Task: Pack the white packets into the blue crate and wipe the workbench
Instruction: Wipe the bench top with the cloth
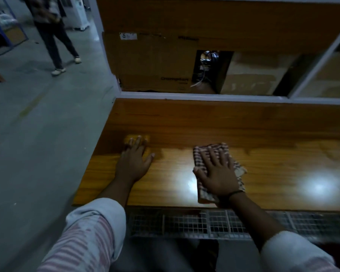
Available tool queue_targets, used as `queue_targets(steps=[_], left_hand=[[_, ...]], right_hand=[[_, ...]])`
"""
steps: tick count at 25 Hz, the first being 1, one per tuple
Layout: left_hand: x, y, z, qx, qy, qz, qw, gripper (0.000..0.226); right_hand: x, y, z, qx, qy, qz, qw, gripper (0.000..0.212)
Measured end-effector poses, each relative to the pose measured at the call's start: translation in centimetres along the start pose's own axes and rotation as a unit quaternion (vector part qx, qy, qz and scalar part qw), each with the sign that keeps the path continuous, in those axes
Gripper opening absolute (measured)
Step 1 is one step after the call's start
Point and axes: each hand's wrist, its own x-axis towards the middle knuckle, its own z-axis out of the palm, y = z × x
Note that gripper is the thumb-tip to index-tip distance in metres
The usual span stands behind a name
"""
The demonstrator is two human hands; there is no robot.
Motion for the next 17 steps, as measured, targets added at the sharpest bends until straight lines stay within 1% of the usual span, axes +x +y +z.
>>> queue_targets(steps=[1,2,3,5,7,8,9,10,12,13,14,15,16,17], left_hand=[[0.0,0.1,0.0,0.005,0.0,0.002,1.0,0.071],[-0.1,0.2,-0.1,0.008,-0.001,0.002,1.0,0.07],[-0.1,0.3,-0.2,0.006,-0.004,-0.001,1.0,0.069],[-0.2,1.1,-0.6,-0.008,-0.005,-0.012,1.0,0.065],[-0.4,3.5,-0.9,-0.015,0.006,0.012,1.0,0.055],[-0.5,5.1,-0.7,-0.025,0.001,0.031,0.999,0.053],[-0.3,6.8,-0.5,-0.049,-0.01,0.041,0.998,0.054],[-0.2,8.6,-0.2,-0.078,-0.026,0.033,0.996,0.057],[0.2,11.2,0.8,-0.11,-0.043,-0.007,0.993,0.058],[0.2,12.0,1.4,-0.108,-0.041,-0.023,0.993,0.057],[0.2,12.5,1.9,-0.099,-0.032,-0.037,0.994,0.055],[0.1,12.8,2.3,-0.088,-0.021,-0.045,0.995,0.054],[0.2,13.0,2.5,-0.08,-0.012,-0.048,0.996,0.053],[0.3,13.1,2.7,-0.075,-0.007,-0.048,0.996,0.052]], right_hand=[[-0.2,0.3,0.0,0.005,-0.007,0.041,0.999,0.083],[-0.7,-0.4,0.0,0.013,-0.013,0.042,0.999,0.083],[-1.4,-1.6,0.1,0.013,-0.021,0.014,1.0,0.082],[-3.0,-3.9,0.2,0.014,-0.038,-0.071,0.997,0.077],[-4.3,-3.8,-0.2,0.0,-0.031,-0.14,0.99,0.073],[-4.4,-2.9,-0.3,-0.004,-0.026,-0.159,0.987,0.072],[-4.0,-1.4,-0.3,-0.007,-0.024,-0.161,0.987,0.07],[-3.2,0.4,-0.3,-0.005,-0.026,-0.146,0.989,0.069],[-1.1,4.1,-0.5,0.002,-0.023,-0.063,0.998,0.071],[-0.3,5.2,-0.7,0.004,-0.019,-0.011,1.0,0.073],[0.0,5.6,-0.9,0.005,-0.018,0.014,1.0,0.075],[-0.3,5.5,-0.8,0.005,-0.02,0.003,1.0,0.076],[-1.1,5.0,-0.8,0.007,-0.02,-0.045,0.999,0.075],[-2.2,4.4,-0.8,0.005,-0.024,-0.111,0.993,0.072]])
